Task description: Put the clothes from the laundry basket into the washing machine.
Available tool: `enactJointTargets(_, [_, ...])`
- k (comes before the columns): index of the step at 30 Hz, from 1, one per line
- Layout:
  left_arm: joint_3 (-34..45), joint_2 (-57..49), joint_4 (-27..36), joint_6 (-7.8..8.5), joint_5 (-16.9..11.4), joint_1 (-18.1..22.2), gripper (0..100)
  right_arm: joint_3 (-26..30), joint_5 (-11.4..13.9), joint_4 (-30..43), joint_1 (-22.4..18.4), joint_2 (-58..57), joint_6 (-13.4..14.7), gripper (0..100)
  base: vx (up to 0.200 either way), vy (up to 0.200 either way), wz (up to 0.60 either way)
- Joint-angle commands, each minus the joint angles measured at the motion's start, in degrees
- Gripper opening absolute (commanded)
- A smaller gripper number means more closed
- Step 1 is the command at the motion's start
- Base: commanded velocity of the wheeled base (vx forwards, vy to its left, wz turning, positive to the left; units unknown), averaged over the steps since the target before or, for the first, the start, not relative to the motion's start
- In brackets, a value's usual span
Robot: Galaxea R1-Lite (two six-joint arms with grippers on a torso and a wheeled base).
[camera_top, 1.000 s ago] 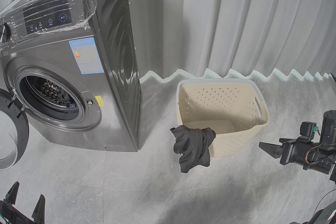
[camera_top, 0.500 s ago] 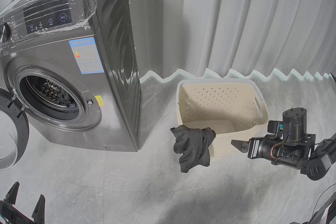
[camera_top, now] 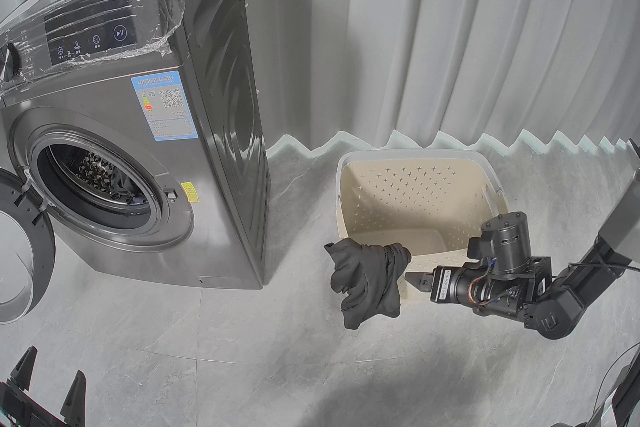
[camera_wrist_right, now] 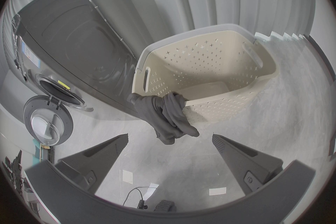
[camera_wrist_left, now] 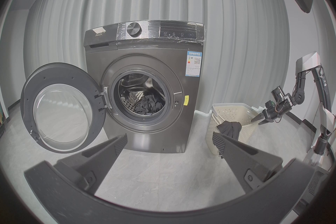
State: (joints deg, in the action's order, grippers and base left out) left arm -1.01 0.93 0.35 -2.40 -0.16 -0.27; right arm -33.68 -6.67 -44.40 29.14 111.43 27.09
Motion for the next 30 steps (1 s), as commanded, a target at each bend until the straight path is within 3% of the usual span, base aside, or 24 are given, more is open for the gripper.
enactJointTargets(1, [0.84, -0.84, 0.00, -0.06, -0.02, 0.00, 100, -2.09, -0.10, 0.01, 1.27, 4.49, 0.16, 100, 0.000, 0.000, 0.00])
enactJointTargets(12, [0.84, -0.75, 0.00, 0.03, -0.02, 0.00, 100, -9.03, -0.01, 0.54, 2.86, 11.44, -0.98, 100, 0.000, 0.000, 0.00])
enactJointTargets(30, [0.84, -0.75, 0.00, -0.06, -0.02, 0.00, 100, -19.05, -0.10, 0.01, 2.24, 22.60, -0.19, 100, 0.000, 0.000, 0.00])
